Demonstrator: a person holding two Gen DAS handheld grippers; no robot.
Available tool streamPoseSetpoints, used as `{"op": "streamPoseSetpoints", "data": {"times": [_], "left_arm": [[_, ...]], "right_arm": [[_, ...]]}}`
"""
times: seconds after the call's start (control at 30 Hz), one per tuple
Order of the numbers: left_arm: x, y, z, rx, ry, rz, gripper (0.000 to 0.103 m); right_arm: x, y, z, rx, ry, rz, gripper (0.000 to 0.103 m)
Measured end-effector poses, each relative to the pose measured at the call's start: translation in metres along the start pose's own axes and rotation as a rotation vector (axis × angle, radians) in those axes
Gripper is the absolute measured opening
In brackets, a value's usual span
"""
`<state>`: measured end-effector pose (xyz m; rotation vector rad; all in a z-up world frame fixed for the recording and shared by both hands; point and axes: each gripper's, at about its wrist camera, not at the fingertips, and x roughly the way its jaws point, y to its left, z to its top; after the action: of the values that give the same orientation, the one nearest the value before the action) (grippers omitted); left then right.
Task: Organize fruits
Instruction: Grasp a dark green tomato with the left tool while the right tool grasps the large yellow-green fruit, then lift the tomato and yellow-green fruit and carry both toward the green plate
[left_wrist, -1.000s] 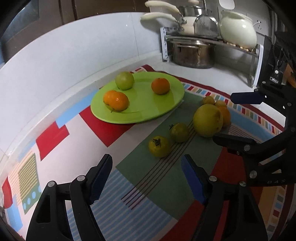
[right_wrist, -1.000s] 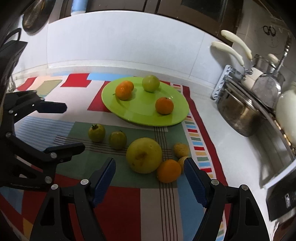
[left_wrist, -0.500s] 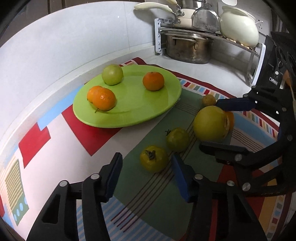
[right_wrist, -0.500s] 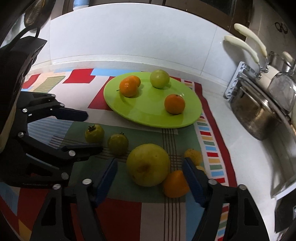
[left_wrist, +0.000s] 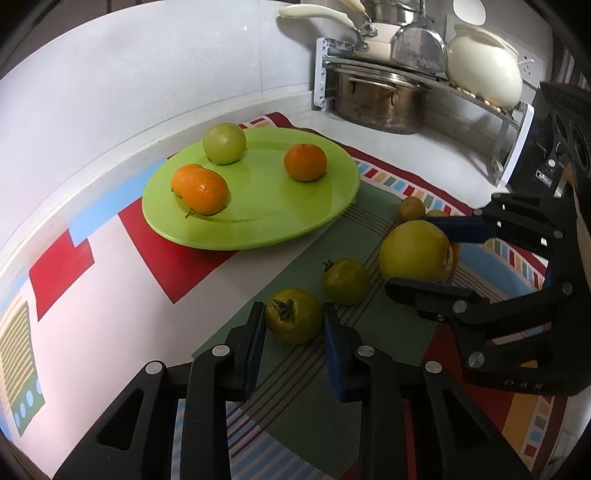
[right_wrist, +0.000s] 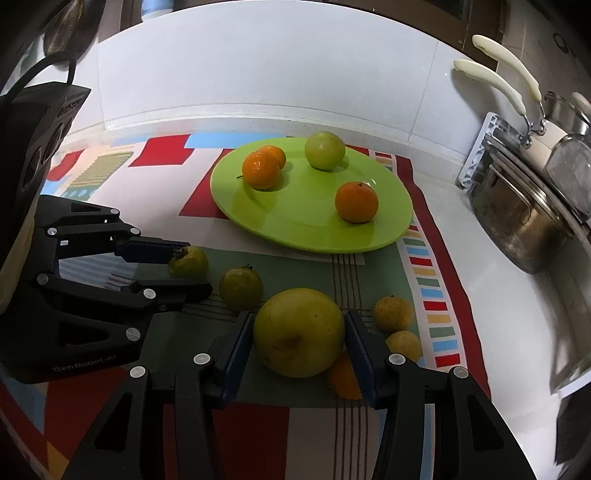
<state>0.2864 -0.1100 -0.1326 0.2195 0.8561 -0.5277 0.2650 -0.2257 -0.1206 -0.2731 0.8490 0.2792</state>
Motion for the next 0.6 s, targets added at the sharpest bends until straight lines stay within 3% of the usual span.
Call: {"op": "streamPoseSetpoints", "data": {"times": [0.6], "left_arm": [[-0.062,0.005,-0.004,-0.061,-0.091,0.064,0.030]], "right_arm": [[-0.050,0.011,0.008,0.040,-0.106,-0.043,0.051]]}}
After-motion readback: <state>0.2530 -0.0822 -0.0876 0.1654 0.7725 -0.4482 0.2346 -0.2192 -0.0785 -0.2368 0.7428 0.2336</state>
